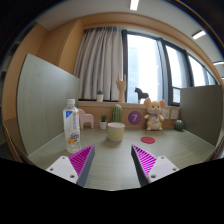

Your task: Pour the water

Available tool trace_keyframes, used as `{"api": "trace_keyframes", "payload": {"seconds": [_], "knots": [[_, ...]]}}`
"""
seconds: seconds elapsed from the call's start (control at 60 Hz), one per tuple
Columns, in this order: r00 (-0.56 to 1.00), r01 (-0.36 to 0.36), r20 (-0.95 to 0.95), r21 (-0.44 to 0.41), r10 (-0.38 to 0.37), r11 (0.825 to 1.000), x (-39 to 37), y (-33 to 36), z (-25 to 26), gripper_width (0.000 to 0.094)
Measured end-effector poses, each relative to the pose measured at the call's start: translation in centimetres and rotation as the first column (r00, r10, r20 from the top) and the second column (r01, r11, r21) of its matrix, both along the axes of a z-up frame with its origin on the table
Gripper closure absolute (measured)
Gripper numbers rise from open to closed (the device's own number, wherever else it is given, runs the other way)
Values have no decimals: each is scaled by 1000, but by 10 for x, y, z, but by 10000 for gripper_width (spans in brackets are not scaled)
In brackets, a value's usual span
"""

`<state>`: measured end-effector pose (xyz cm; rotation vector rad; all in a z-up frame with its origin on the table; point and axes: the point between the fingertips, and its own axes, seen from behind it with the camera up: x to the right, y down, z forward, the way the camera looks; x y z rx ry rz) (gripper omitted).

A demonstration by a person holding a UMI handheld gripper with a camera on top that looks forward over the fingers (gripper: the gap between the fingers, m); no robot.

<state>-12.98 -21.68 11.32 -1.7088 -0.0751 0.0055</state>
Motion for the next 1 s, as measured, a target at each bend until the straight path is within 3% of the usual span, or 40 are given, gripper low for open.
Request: {"api": "trace_keyframes", "payload": {"seconds": [0.067, 0.3, 0.783, 0.9, 1.0], "knots": [[999, -46, -10, 9, 46, 999, -76, 9, -14, 194], [984, -167, -56, 17, 168, 986, -182, 35, -10, 197], [985, -153, -74, 45, 156, 987, -221, 141, 9, 203], [986, -156, -48, 53, 159, 986, -219, 158, 5, 399], [988, -146, -47, 76, 150, 986, -217, 160, 3, 477]]}}
